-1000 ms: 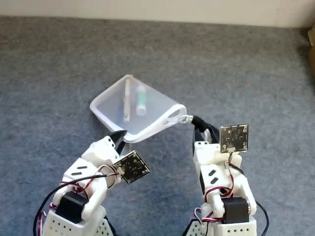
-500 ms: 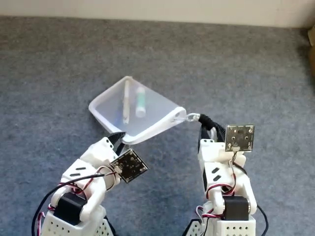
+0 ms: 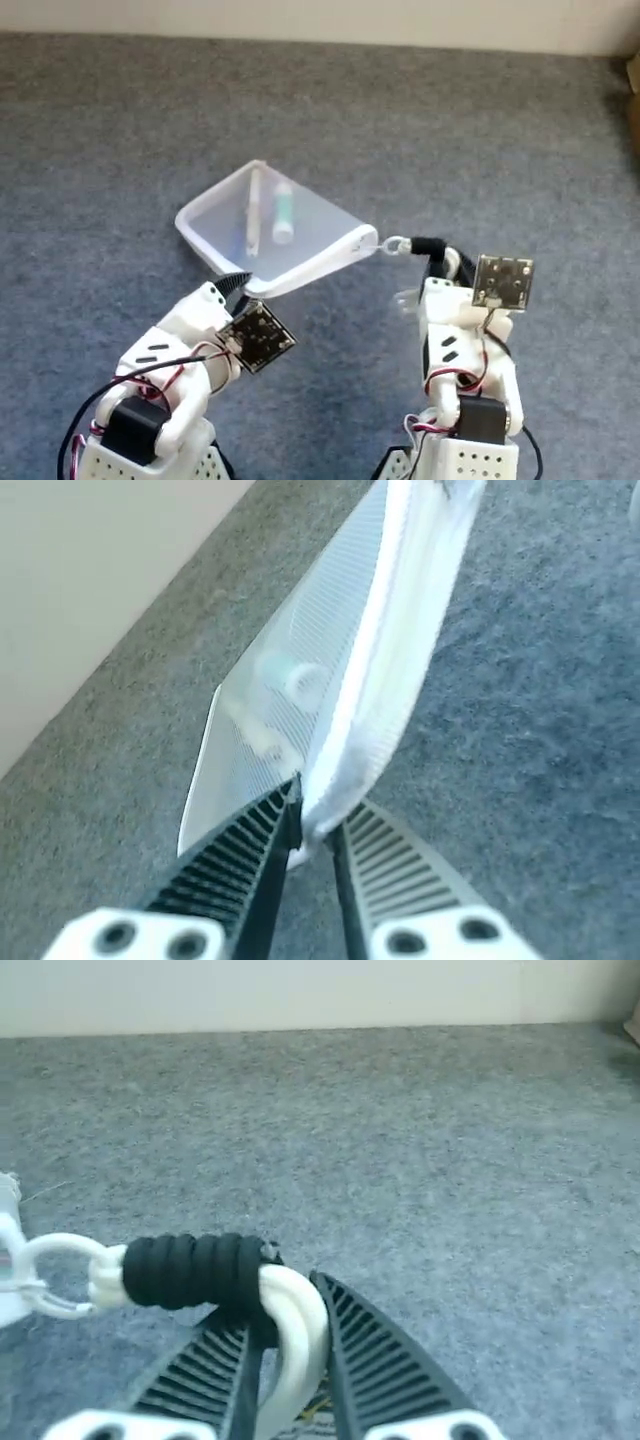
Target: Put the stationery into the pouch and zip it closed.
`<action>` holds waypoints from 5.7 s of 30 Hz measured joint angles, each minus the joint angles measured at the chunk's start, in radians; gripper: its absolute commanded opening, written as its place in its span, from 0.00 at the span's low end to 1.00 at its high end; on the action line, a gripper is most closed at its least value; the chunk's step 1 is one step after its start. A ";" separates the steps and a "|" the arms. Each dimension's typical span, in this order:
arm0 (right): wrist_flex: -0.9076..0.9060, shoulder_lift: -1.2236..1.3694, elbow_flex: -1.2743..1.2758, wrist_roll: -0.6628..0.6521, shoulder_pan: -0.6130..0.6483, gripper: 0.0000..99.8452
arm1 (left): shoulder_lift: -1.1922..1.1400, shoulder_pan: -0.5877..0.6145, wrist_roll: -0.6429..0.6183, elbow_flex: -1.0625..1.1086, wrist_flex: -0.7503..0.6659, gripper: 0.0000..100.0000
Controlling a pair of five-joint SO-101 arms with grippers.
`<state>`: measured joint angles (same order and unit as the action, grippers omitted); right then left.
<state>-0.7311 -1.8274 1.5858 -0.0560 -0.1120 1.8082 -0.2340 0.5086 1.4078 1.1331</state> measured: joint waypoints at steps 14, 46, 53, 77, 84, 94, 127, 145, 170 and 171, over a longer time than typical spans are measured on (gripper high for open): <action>0.002 0.000 0.000 0.000 -0.003 0.01 | 0.000 -0.002 -0.029 -0.002 0.005 0.00; -0.206 0.002 0.000 -0.110 0.245 0.22 | 0.003 -0.003 -0.192 0.021 0.011 0.25; -0.285 0.002 0.000 -0.121 0.327 0.22 | 0.003 0.002 -0.218 0.040 0.011 0.26; -0.342 0.002 -0.060 -0.064 0.443 0.22 | 0.003 0.005 -0.582 -0.058 0.011 0.33; -0.339 0.002 -0.060 -0.064 0.443 0.19 | 0.008 0.101 -0.589 -0.126 0.011 0.33; -0.338 0.002 -0.060 -0.064 0.443 0.04 | 0.009 0.299 -0.589 -0.115 0.011 0.14; -0.338 0.002 0.084 -0.061 0.180 0.01 | 0.003 0.539 -0.589 0.262 0.011 0.08; -0.502 0.002 0.084 -0.055 0.173 0.01 | 0.003 0.539 -0.459 0.265 0.110 0.07; -0.511 0.002 0.084 -0.055 0.173 0.01 | 0.003 0.539 -0.456 0.265 0.190 0.08; -0.511 0.002 0.084 -0.055 0.173 0.01 | 0.003 0.539 -0.456 0.265 0.190 0.08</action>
<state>-1.2421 -1.8259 1.6701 -0.1112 0.0614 1.8113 0.3046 0.0529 1.6732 1.3234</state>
